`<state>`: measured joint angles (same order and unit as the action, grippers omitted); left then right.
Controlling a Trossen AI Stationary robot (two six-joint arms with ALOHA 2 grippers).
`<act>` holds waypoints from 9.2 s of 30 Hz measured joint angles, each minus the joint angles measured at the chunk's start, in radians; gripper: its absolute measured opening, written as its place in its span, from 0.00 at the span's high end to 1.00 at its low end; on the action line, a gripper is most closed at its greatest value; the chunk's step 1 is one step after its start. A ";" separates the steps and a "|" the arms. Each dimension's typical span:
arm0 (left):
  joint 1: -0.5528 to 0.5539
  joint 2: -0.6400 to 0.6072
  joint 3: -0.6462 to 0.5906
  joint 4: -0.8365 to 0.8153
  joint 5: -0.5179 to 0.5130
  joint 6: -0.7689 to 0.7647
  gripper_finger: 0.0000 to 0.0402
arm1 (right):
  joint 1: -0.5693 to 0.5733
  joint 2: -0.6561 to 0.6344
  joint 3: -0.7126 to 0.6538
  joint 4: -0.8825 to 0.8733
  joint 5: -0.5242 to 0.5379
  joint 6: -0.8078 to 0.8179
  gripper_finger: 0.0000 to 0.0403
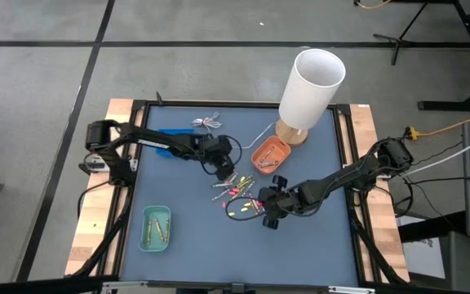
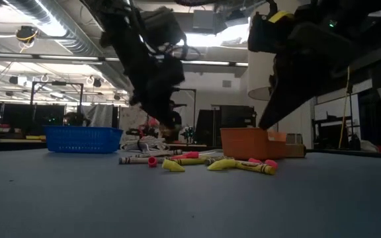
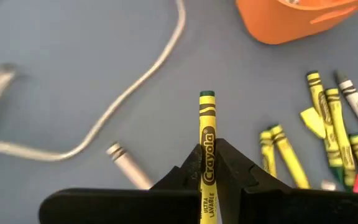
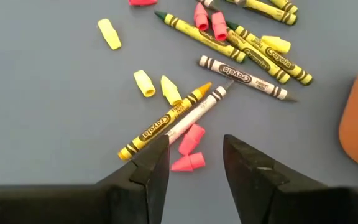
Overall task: Sort crayons
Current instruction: Put the green crayon into the blue bin, then put the gray crayon into the orange bin
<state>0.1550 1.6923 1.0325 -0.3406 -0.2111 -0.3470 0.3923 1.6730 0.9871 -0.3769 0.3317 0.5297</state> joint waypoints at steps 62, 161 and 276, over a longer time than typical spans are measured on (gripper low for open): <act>0.264 -0.279 -0.154 -0.626 -0.240 0.085 0.83 | -0.269 0.001 0.000 0.187 -0.246 -0.722 0.63; 0.254 -0.279 -0.154 -0.582 -0.210 0.085 0.82 | -0.267 0.193 0.398 -0.329 -0.235 -0.954 0.94; 0.067 0.174 0.028 -0.077 -0.067 -0.177 0.65 | -0.022 -0.082 0.154 -0.463 0.033 -0.351 0.66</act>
<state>0.2222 1.8664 1.0607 -0.4176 -0.2783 -0.5235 0.3700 1.5906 1.1412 -0.8403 0.3652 0.1791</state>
